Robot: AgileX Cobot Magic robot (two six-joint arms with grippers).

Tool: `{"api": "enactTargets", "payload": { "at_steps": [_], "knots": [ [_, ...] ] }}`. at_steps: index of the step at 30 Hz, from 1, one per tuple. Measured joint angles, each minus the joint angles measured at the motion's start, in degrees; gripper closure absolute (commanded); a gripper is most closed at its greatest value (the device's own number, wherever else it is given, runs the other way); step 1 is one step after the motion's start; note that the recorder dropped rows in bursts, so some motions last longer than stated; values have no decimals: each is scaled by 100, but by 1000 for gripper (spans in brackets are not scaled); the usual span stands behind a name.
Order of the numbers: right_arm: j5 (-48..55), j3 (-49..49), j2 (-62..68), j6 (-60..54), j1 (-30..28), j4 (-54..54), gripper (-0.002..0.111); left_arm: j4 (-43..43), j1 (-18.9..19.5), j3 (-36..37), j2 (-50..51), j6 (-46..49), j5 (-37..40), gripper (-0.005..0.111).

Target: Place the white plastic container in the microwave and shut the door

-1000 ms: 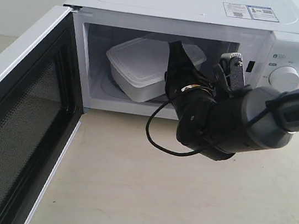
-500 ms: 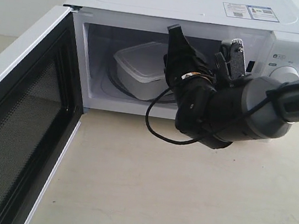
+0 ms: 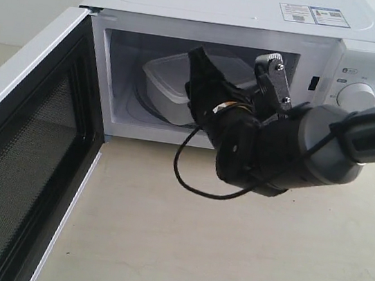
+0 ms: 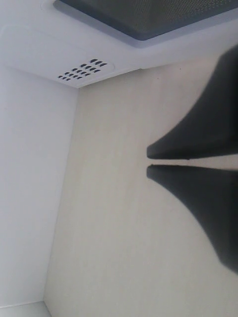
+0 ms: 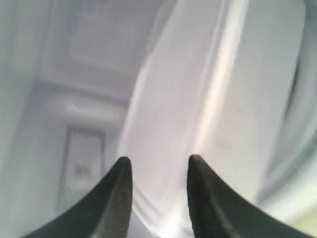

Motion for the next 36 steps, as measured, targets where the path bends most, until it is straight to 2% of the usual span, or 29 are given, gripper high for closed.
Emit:
{"api": "enactTargets", "payload": {
  "at_steps": [9, 15, 20, 24, 28, 30, 36],
  "knots": [
    [0, 1156, -498, -29, 151, -1096, 77, 0, 0, 0, 0, 0, 0, 102],
    [273, 1816, -1178, -743, 151, -2240, 109, 0, 0, 0, 0, 0, 0, 102],
    [833, 2049, -1521, -1623, 151, -3843, 108, 0, 0, 0, 0, 0, 0, 102],
    [1052, 2093, -1536, -2444, 151, -4398, 108, 0, 0, 0, 0, 0, 0, 102],
    [777, 2097, -1546, -3672, 151, -4373, 108, 0, 0, 0, 0, 0, 0, 102],
    [210, 2097, -1493, -4346, 151, -3672, 108, 0, 0, 0, 0, 0, 0, 102],
    [-960, 2097, -868, -4473, 151, -2436, 108, 0, 0, 0, 0, 0, 0, 102]
  ]
}}
